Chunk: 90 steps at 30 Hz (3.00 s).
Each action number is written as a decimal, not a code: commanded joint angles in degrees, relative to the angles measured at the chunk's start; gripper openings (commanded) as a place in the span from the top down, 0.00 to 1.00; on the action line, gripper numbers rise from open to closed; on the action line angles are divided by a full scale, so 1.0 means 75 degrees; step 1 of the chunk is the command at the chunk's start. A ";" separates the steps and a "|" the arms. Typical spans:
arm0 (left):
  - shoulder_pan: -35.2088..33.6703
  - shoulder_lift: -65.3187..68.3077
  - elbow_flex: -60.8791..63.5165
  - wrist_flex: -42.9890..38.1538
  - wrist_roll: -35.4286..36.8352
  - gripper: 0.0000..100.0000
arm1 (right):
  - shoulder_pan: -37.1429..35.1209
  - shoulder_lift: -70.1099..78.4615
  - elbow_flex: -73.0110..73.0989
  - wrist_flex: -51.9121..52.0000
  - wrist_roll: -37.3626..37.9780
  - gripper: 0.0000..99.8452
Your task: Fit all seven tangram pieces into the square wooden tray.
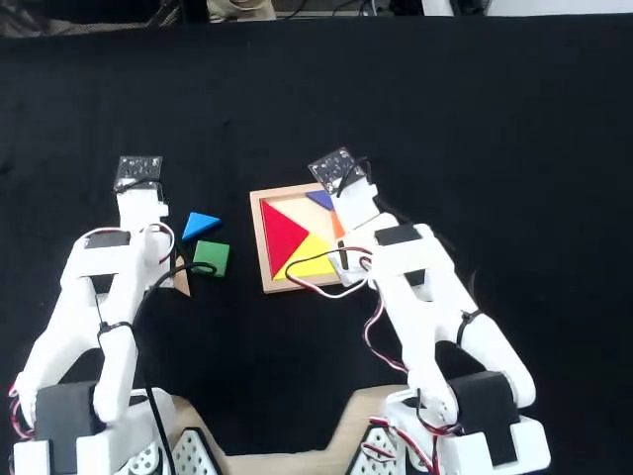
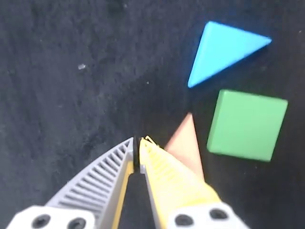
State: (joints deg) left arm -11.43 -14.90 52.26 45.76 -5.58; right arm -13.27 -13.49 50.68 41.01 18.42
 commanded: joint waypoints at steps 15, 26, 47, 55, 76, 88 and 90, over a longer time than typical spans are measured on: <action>0.1424 -0.2274 0.0076 0.1770 0.3856 0.78 | 0.0094 -0.0018 -0.0404 -0.0035 0.0012 0.99; 0.0967 -0.1465 0.0275 0.0750 0.3599 0.78 | 0.0094 0.0018 -0.0404 -0.0035 0.0012 0.99; 0.0229 -0.0703 0.0182 0.0199 0.1641 0.78 | 0.0082 0.0029 -0.0428 -0.0035 0.0012 0.99; 0.0182 0.0328 -0.0428 0.0117 0.1618 0.78 | 0.0082 0.0029 -0.0428 -0.0035 0.0012 0.99; 0.0182 0.0410 -0.0557 -0.0047 0.1536 0.78 | 0.0082 0.0029 -0.0428 -0.0035 0.0012 0.99; 0.0229 0.0422 -0.0557 -0.0023 0.1606 0.78 | 0.0082 0.0029 -0.0428 -0.0035 0.0012 0.99; 0.0229 0.0422 -0.0557 -0.0059 0.1606 0.78 | 0.0082 0.0029 -0.0428 -0.0035 0.0012 0.99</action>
State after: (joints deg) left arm -10.29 -11.47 50.42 46.11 6.55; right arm -13.27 -13.14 50.68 41.01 18.42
